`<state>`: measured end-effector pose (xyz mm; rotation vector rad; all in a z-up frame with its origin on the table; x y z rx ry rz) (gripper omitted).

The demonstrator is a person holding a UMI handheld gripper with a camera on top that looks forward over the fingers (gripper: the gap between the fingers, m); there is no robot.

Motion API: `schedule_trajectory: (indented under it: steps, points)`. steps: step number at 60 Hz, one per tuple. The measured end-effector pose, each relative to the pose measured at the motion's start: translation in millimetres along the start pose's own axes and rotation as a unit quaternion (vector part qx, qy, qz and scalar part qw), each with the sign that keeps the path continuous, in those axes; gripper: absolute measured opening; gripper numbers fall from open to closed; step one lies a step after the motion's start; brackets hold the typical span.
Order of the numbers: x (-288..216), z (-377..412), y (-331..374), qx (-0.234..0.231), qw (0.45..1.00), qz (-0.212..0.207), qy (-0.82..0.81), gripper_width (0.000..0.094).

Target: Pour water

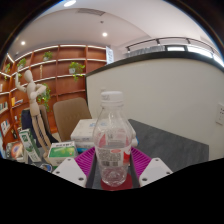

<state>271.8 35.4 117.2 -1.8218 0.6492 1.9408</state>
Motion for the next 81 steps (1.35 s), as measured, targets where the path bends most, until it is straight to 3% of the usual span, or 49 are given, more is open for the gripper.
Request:
schedule_trajectory:
  steps: [7,9,28,48,81]
  points:
    - [11.1,6.2,6.7,-0.023,0.999,0.032,0.002,0.0825]
    - [12.5,7.5,12.3,-0.029,0.999,0.035,-0.005,0.0861]
    - [-2.9,2.0,131.8,-0.075,0.996,0.022,-0.044,0.0848]
    - [-25.8,-17.0,261.4,-0.080,0.996,0.005,0.045,0.0847]
    - [-31.4,57.1,345.0,-0.199,0.978,-0.027,0.049,0.0840]
Point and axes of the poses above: the point between the fingertips, and its own axes, seen from behind it with the camera up: z to the left, x down, y backward, against the way the camera looks, the point moved 9 cm from there along y, backward, against the way the camera looks, and after that the axes turned 13 degrees about -z, right-handed, at the moved point
